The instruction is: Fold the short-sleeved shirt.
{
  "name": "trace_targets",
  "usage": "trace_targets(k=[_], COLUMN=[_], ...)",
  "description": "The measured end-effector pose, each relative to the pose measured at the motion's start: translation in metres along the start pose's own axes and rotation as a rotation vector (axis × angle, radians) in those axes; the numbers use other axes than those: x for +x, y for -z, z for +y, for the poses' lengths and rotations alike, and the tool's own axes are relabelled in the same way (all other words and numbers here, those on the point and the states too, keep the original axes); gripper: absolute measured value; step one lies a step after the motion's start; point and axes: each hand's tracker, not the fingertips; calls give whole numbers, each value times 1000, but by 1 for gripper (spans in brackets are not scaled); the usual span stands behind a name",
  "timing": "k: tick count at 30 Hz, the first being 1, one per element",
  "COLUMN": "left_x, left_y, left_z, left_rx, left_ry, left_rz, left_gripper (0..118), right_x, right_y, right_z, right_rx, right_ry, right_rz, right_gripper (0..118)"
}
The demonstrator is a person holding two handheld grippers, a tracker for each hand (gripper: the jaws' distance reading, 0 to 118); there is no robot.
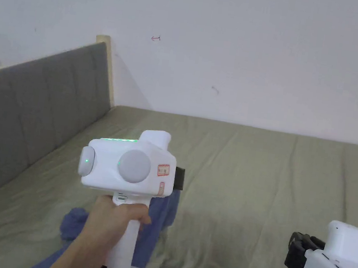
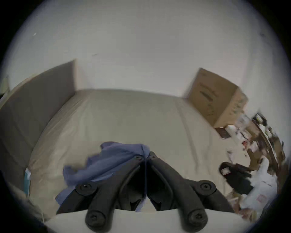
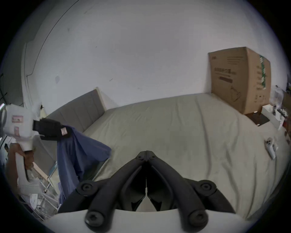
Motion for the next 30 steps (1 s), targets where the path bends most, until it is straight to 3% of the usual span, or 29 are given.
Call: trace_targets(k=[5, 8, 11, 14, 19, 22, 23, 24, 25, 26, 27, 28, 29, 30], left_x=[114, 154, 178, 200, 198, 195, 193, 189, 185, 181, 178, 174, 169, 164], left_y=[-5, -5, -1, 30, 106, 122, 123, 123, 122, 119, 117, 114, 111, 108], left_z=[10, -3, -37, -87, -184, -221, -226, -228, -227, -222, -217, -212, -206, -200], left_rx=[62, 47, -5, -95, -408, -452, -439, -437, -430, -421, -432, -437, -441, -438], left_ry=[114, 127, 104, 312, 316, 381, 371, 366, 343, 303, 272, 269, 263, 260], left_rz=[-261, -370, -493, -355, -289, -216, -231, -234, -231, -243, -263, -250, -253, -252], left_gripper=[0, 0, 0, 0, 0, 2, 7, 19, 41, 51, 51, 83, 107, 116], right_x=[62, 98, 133, 158, 171, 172, 172, 172, 171, 170, 169, 167, 165, 163], right_y=[-46, -71, -91, -95, -98, -94, -93, -90, -89, -87, -86, -84, -82, -80], right_z=[17, 18, 14, 3, -21, -32, -34, -36, -37, -37, -38, -38, -37, -36], right_rx=[57, 81, 93, 70, 26, -7, -17, -24, -33, -39, -43, -47, -50, -54], right_ry=[42, 49, 106, 178, 189, 198, 195, 192, 191, 191, 191, 189, 186, 182], right_rz=[-125, -213, -288, -335, -373, -362, -365, -366, -363, -358, -350, -341, -335, -330], right_gripper=[0, 0, 0, 0, 0, 0, 0, 0, 0, 0, 0, 0, 0, 0])
